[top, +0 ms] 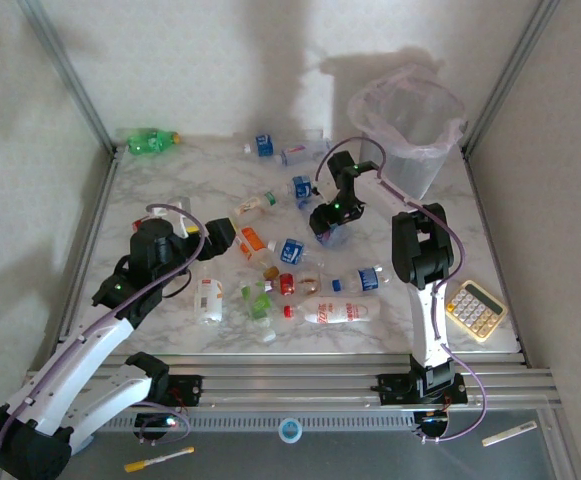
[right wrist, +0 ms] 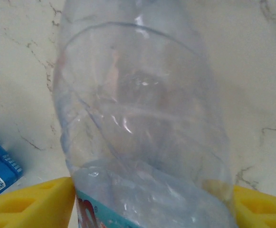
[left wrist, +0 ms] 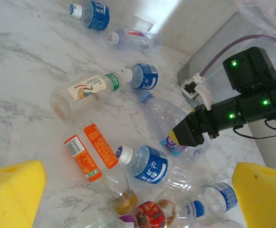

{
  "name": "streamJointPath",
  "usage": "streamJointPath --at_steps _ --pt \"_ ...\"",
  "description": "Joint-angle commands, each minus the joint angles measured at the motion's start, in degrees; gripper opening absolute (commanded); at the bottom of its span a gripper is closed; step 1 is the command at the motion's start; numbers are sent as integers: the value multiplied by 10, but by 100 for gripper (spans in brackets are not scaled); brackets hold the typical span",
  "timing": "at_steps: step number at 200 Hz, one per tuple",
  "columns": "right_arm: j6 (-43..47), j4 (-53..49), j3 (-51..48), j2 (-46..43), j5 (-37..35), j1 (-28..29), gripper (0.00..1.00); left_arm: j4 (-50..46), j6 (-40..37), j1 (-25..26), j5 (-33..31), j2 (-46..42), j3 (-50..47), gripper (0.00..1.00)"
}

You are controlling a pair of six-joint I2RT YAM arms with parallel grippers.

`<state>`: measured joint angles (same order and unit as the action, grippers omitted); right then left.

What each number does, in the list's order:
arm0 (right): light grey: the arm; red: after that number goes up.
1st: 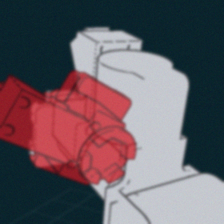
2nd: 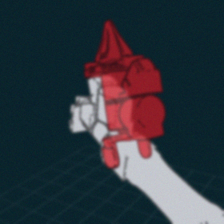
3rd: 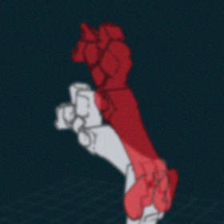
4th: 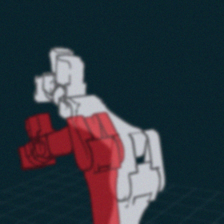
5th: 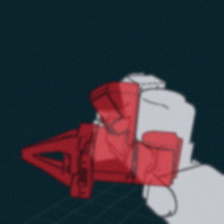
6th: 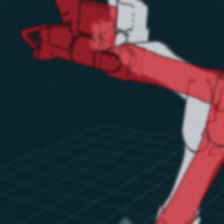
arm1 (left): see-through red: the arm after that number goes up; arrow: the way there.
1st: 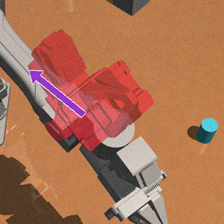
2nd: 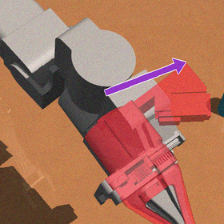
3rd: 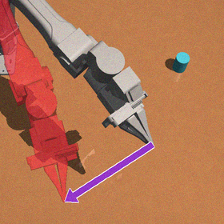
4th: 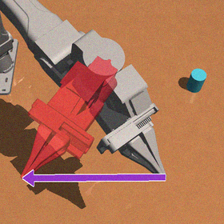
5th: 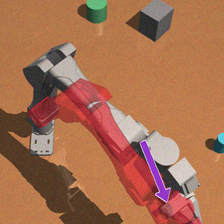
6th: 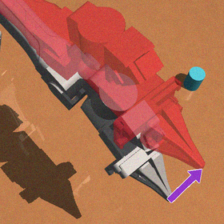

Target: Throw the plastic bottles in the bin

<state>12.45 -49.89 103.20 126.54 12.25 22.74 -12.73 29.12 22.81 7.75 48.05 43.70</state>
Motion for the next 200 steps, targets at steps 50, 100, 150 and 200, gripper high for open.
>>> streamJointPath --at_steps 50,100,150,200 --pt "-30 27 -76 -62 13 -2 36 -2 -14 5 -19 -3 20 99" --pt "-59 19 -74 -125 -13 -1 20 -2 -18 5 -26 -4 23 100" --pt "-87 71 -85 -295 -59 17 21 27 -17 5 -29 -17 11 99" --pt "-113 314 -178 -536 -184 20 31 56 -11 5 -35 -30 3 100"
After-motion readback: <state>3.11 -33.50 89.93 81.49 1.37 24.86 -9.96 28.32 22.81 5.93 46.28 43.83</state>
